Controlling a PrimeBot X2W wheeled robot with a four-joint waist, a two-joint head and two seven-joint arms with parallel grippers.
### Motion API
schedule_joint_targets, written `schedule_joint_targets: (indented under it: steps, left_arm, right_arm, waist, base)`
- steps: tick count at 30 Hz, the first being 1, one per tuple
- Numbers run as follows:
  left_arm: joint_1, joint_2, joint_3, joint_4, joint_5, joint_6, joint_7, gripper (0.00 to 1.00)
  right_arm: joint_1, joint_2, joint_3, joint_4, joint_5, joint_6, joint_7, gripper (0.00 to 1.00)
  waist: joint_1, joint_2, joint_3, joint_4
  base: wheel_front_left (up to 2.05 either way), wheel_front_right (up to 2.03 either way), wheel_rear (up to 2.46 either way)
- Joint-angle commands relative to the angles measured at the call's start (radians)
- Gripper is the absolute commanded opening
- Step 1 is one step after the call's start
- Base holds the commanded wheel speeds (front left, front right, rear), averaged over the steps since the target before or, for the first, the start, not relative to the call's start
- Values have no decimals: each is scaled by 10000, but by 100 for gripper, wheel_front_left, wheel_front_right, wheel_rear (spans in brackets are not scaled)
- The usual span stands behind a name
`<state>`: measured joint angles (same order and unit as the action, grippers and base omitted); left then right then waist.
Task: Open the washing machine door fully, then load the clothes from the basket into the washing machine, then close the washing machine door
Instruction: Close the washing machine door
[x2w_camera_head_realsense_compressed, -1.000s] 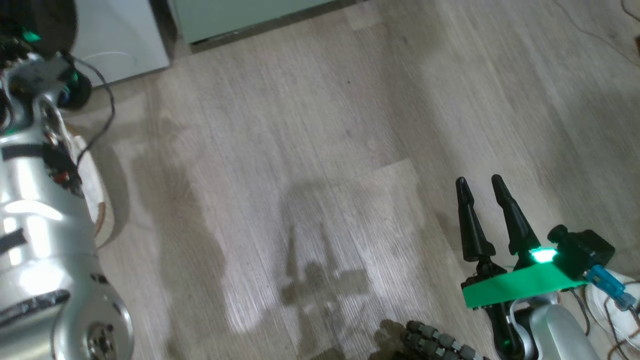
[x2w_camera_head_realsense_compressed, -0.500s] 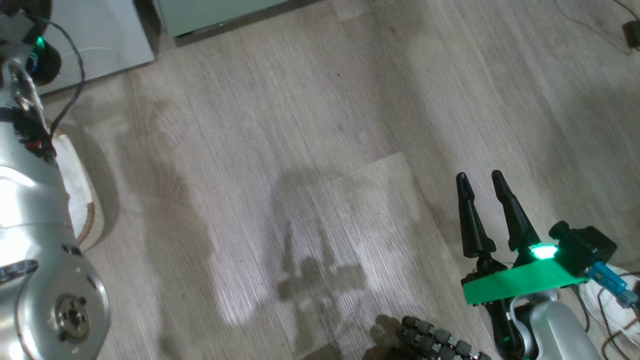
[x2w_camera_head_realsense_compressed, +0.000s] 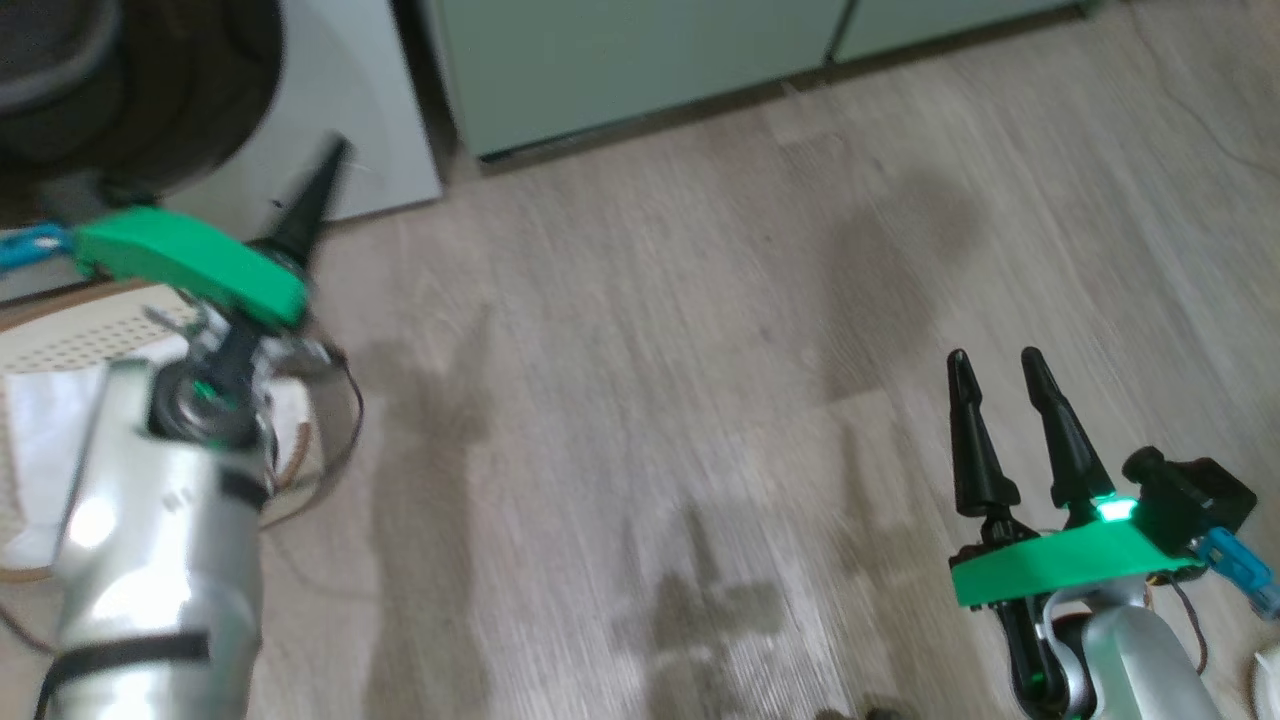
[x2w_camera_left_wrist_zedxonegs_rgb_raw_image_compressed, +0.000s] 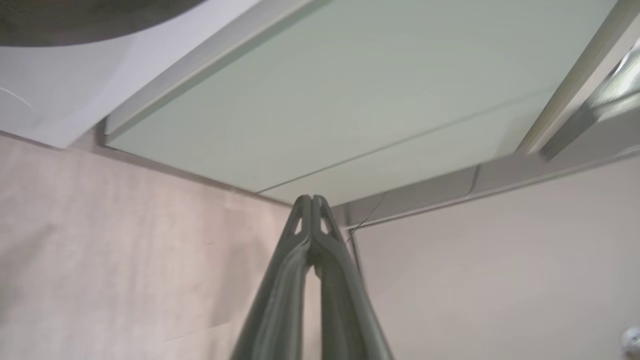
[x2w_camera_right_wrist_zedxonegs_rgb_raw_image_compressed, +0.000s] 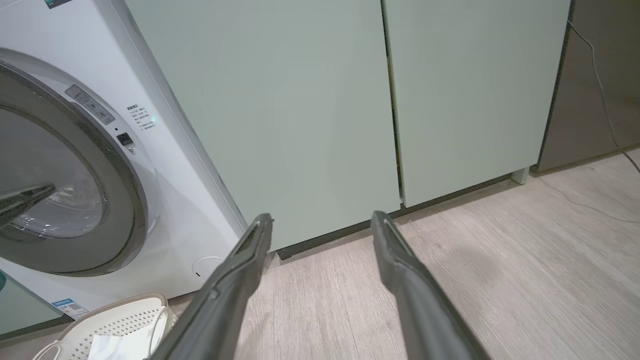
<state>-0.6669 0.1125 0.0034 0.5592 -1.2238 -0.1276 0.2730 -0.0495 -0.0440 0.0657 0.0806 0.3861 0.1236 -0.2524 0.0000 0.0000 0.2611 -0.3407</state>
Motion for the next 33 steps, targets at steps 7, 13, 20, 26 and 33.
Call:
schedule_joint_targets:
  steps: [7, 13, 20, 26, 33]
  left_arm:
    - [1312, 2347, -3267, -2114, 2213, -30, -1498, 0]
    - [1836, 3577, -4421, -2576, 3427, -30, -4083, 0]
    - [3163, 3234, -2522, -3257, 4490, 474, -5336, 0]
    - [4731, 1522, -44, -5014, 6274, 608, -5344, 0]
    - [6026, -65, 1099, -6441, 9062, 101, -5345, 0]
  right_arm:
    - [140, -62, -109, -191, -384, 71, -93, 100]
    - [141, -62, -391, -292, -502, 71, -93, 100]
    - [294, -62, -562, -817, -570, 71, -93, 100]
    - [430, -62, -594, -1053, -588, 71, -93, 100]
    - [546, -62, -488, -1097, -580, 71, -93, 100]
  waist:
    - [0, 0, -1043, 1413]
    - [0, 0, -1435, 2161]
    - [0, 0, -1940, 2803]
    - [0, 0, -2039, 3146]
    - [0, 0, -2124, 3346]
  base:
    - [0, 0, 0]
    - [0, 0, 0]
    - [0, 0, 0]
    - [0, 0, 0]
    - [0, 0, 0]
